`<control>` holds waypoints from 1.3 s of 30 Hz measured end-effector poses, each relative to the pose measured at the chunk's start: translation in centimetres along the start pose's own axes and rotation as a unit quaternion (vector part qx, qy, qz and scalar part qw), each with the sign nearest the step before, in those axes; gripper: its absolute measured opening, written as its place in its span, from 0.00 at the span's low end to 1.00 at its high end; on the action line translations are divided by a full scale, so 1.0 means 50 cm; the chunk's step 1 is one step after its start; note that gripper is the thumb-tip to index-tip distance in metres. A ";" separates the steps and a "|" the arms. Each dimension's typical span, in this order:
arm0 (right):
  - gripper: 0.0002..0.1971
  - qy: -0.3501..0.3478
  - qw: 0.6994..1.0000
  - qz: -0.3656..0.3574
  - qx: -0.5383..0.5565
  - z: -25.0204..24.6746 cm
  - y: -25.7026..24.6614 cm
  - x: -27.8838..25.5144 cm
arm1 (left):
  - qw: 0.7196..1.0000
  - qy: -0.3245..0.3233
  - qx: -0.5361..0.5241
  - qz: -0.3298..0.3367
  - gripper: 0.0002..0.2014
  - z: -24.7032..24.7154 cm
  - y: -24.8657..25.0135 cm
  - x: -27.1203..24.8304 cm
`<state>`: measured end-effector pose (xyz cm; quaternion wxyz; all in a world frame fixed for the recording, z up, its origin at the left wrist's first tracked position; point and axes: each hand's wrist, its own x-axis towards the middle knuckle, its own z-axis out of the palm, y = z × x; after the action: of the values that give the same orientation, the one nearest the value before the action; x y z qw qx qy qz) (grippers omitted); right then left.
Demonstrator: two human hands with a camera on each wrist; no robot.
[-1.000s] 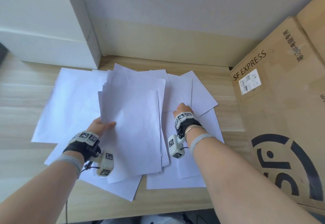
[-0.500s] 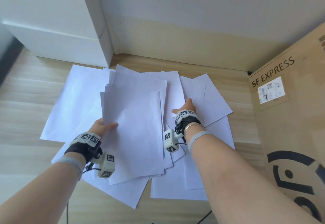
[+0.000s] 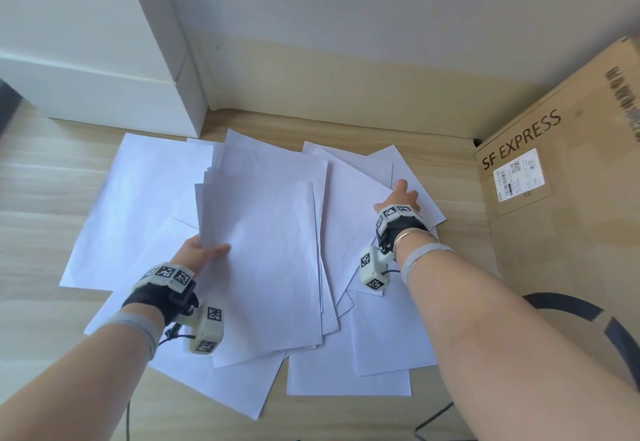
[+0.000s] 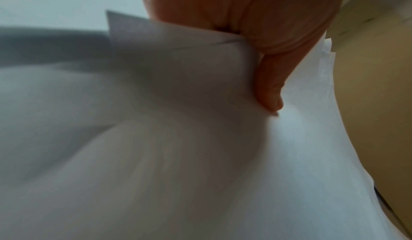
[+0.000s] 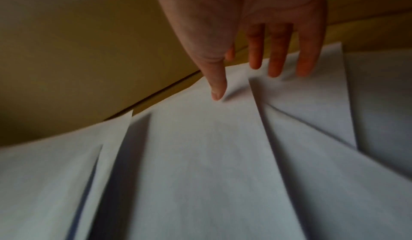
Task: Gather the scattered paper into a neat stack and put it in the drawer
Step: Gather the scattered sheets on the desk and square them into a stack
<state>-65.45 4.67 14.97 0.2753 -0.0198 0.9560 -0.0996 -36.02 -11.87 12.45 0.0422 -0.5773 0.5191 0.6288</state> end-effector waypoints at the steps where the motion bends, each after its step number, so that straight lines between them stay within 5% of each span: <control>1: 0.34 0.002 0.999 0.031 0.044 0.002 0.003 -0.006 | 1.000 -0.002 0.001 0.002 0.04 0.003 0.001 -0.001; 12: 0.55 0.010 0.962 0.212 0.171 0.051 0.043 -0.052 | 1.000 0.001 -0.011 -0.014 0.04 0.003 -0.008 -0.003; 16: 0.51 -0.014 0.950 0.154 0.273 0.045 0.060 -0.046 | 1.000 0.003 -0.005 -0.008 0.04 0.008 -0.006 -0.004; 25: 0.52 0.092 0.884 0.123 0.442 0.032 0.061 -0.097 | 1.000 -0.003 -0.001 -0.009 0.05 0.009 -0.007 -0.002; 28: 0.45 0.036 0.897 0.134 0.419 0.040 0.055 -0.114 | 1.000 -0.001 -0.006 -0.003 0.04 0.014 -0.009 0.000; 31: 0.26 -0.032 0.943 0.103 0.315 0.061 0.054 -0.120 | 1.000 0.001 -0.017 0.002 0.04 0.013 -0.011 -0.003; 35: 0.06 -0.013 0.963 0.065 0.262 0.069 0.065 -0.111 | 1.000 -0.002 -0.008 0.005 0.05 0.014 -0.012 0.000; 39: 0.12 0.049 0.960 0.056 0.271 0.018 0.095 -0.091 | 1.000 0.007 0.006 0.018 0.02 0.020 -0.014 0.001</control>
<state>-61.05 9.58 15.63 0.2282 0.1144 0.9051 -0.3400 -36.27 -10.89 11.78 0.0306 -0.5719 0.5335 0.6223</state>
